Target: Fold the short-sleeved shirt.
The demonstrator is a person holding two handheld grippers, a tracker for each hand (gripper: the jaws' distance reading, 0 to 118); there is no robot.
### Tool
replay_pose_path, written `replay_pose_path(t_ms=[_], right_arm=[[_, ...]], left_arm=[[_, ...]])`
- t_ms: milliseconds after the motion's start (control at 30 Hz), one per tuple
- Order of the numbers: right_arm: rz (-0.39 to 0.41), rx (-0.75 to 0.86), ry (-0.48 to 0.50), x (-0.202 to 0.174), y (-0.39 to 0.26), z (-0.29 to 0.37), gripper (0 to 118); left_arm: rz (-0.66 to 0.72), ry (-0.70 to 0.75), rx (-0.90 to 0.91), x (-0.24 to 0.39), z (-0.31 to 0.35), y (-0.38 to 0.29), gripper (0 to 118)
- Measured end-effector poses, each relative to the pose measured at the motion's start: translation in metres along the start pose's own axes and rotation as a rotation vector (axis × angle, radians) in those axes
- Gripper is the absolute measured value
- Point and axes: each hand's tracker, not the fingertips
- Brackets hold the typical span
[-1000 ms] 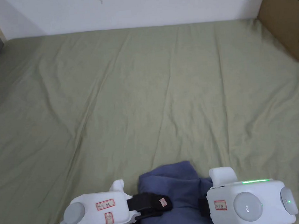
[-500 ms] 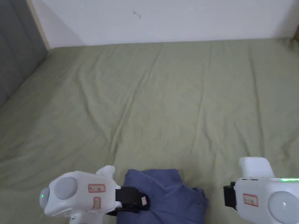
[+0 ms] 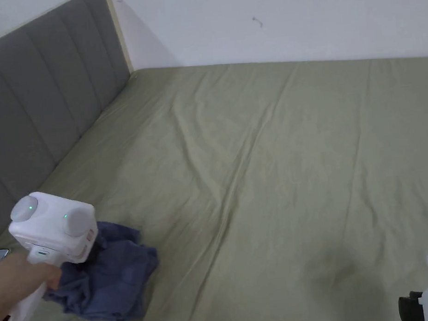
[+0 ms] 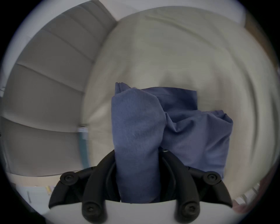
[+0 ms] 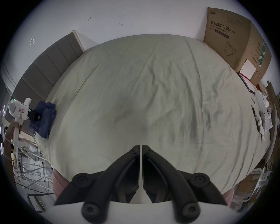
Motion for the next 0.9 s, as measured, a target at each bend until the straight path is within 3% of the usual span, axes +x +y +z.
replay_pose_path(t_ms=[33,67,100,133,167,333,400,433,467,500,633,900], right_arm=[[0.001,-0.003,-0.004,0.001,0.000,-0.001,3],[-0.002,-0.006,-0.007,0.002,0.000,-0.002,3],[-0.005,-0.010,-0.010,0.003,0.000,-0.004,3],[-0.005,-0.015,-0.012,0.004,0.000,-0.005,3],[-0.003,-0.021,-0.016,0.005,0.000,-0.007,3],[-0.015,-0.040,-0.023,0.010,-0.001,-0.012,3],[-0.020,-0.043,-0.021,0.012,-0.002,-0.013,3],[-0.023,-0.044,-0.020,0.013,-0.003,-0.013,3],[-0.025,-0.043,-0.019,0.014,-0.003,-0.013,3],[-0.027,-0.041,-0.014,0.015,-0.004,-0.012,3],[-0.041,-0.024,-0.005,0.022,-0.006,-0.005,3],[-0.040,0.070,-0.007,0.036,-0.005,0.032,3]], left_arm=[[0.021,0.033,-0.002,-0.009,-0.008,0.001,36],[0.034,0.071,-0.001,-0.015,-0.014,0.002,49],[0.025,0.078,-0.019,-0.017,-0.020,0.001,70],[0.006,0.075,-0.019,-0.017,-0.021,-0.001,99],[-0.008,0.073,-0.018,-0.019,-0.025,-0.003,113],[0.149,0.080,0.021,-0.024,-0.002,-0.012,113],[0.217,-0.015,0.044,-0.020,0.015,-0.015,103],[0.239,-0.084,0.071,-0.014,0.026,-0.018,72],[0.232,-0.134,0.110,-0.007,0.036,-0.020,30],[0.227,-0.171,0.133,0.005,0.048,-0.025,0],[0.161,-0.214,0.218,0.055,0.091,-0.039,0],[0.205,-0.298,0.374,0.144,0.164,-0.064,0]])
